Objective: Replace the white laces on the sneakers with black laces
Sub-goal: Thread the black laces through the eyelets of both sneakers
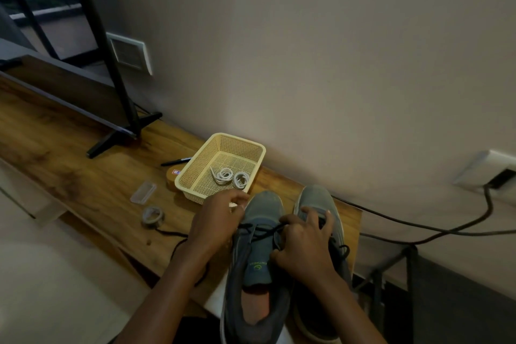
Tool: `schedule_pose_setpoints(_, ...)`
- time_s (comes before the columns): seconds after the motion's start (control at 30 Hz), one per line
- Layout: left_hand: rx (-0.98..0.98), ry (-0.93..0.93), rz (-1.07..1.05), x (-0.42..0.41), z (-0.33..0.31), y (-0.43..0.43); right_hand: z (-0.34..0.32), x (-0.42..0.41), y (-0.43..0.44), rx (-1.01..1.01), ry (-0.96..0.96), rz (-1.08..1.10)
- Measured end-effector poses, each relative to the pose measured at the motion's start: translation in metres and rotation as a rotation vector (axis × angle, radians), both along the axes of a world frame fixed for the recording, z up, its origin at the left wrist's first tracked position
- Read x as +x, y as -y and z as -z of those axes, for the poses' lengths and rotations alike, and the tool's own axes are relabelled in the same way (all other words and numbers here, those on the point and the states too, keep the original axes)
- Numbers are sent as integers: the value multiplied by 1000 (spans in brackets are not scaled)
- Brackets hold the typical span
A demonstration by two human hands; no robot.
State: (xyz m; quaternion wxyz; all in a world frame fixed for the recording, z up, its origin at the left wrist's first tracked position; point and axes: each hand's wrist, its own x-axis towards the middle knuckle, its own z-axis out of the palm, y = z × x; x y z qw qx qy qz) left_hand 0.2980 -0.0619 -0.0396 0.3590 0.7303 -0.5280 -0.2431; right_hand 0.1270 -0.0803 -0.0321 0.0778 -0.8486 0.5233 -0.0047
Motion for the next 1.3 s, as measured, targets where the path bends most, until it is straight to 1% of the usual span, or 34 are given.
schedule_pose_setpoints(0.1,203,54,132,-5,8,0,0,0,0,-3,-8,1)
schedule_pose_setpoints(0.17,285,112,130,-5,10,-1,2,1,0,-8,-10,4)
schedule_pose_setpoints(0.23,317,145,111,-4,9,-1,2,1,0,-13,-10,5)
schedule_pose_setpoints(0.3,304,137,78,-4,10,-1,3,0,0,-12,-3,3)
schedule_pose_setpoints(0.37,268,97,-10,-3,10,-2,3,-1,1,-10,1,-1)
schedule_pose_setpoints(0.43,203,49,-119,2,9,-2,4,-1,2,-13,-1,-1)
schedule_pose_setpoints(0.53,105,27,-284,11,3,-2,5,-2,2,-19,7,2)
schedule_pose_setpoints(0.6,43,34,-339,14,-1,-4,6,-2,2,-19,9,-4)
schedule_pose_setpoints(0.7,-23,62,-284,10,-4,-5,6,-1,2,-20,9,-7)
schedule_pose_setpoints(0.8,-99,83,-110,3,-6,-2,6,-1,2,-24,-1,-1)
schedule_pose_setpoints(0.83,-78,69,-44,1,-4,-1,6,0,2,-27,-3,1)
schedule_pose_setpoints(0.87,-15,59,19,0,-2,-1,6,0,2,-29,-3,4)
schedule_pose_setpoints(0.97,260,109,142,-2,7,-2,7,0,3,-27,-6,9)
schedule_pose_setpoints(1.03,313,129,152,-2,9,-2,7,0,3,-26,-6,9)
schedule_pose_setpoints(1.13,301,116,120,-3,9,-2,7,0,2,-26,1,7)
schedule_pose_setpoints(1.3,268,-126,-19,-4,7,-4,5,-1,2,-18,1,-5)
